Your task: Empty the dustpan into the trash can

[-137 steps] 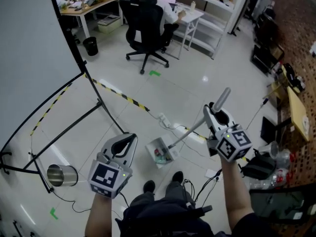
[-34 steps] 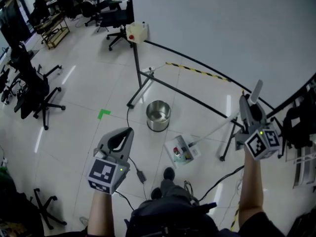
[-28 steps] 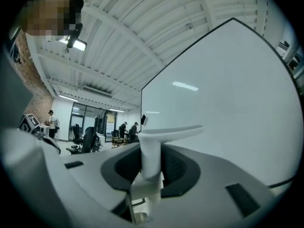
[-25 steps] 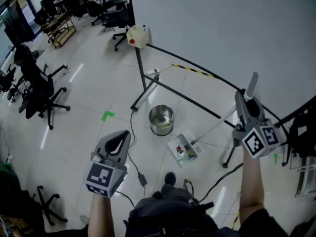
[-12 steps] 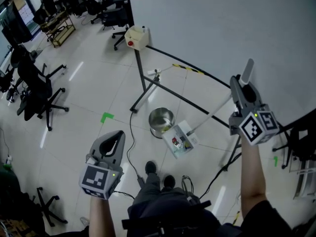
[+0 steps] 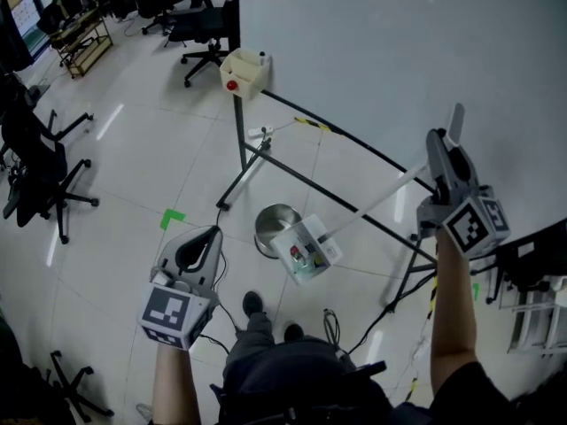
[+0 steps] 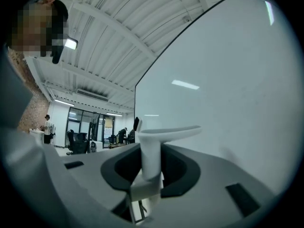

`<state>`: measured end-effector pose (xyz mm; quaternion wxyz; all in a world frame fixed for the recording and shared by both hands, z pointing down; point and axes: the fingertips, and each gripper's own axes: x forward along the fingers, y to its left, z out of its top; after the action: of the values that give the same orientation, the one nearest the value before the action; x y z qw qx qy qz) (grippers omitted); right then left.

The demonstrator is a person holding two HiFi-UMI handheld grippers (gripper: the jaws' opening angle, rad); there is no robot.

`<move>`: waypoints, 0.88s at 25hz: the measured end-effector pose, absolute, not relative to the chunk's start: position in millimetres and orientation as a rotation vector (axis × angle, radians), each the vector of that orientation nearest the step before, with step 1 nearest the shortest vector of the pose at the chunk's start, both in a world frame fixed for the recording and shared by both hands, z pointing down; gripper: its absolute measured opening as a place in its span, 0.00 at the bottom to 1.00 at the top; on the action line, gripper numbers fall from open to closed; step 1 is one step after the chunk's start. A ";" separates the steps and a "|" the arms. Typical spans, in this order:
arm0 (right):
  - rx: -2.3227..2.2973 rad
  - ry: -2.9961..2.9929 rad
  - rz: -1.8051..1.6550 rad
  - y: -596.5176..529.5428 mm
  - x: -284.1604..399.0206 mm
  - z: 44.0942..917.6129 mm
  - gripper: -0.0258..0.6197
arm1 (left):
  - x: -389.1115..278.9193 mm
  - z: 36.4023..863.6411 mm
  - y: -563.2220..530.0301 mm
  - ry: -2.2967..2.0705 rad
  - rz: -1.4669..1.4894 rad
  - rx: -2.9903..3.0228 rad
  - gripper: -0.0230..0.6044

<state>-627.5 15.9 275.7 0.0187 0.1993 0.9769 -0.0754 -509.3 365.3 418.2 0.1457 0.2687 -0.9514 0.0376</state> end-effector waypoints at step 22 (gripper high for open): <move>0.516 3.021 -0.255 71.5 -727.1 278.3 0.21 | -706.1 385.2 344.0 -2.678 0.279 1.171 0.03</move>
<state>-727.1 71.5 278.3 0.0333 0.1677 0.9818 -0.0830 -706.1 344.0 385.2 0.1024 0.3968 -0.9073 0.0945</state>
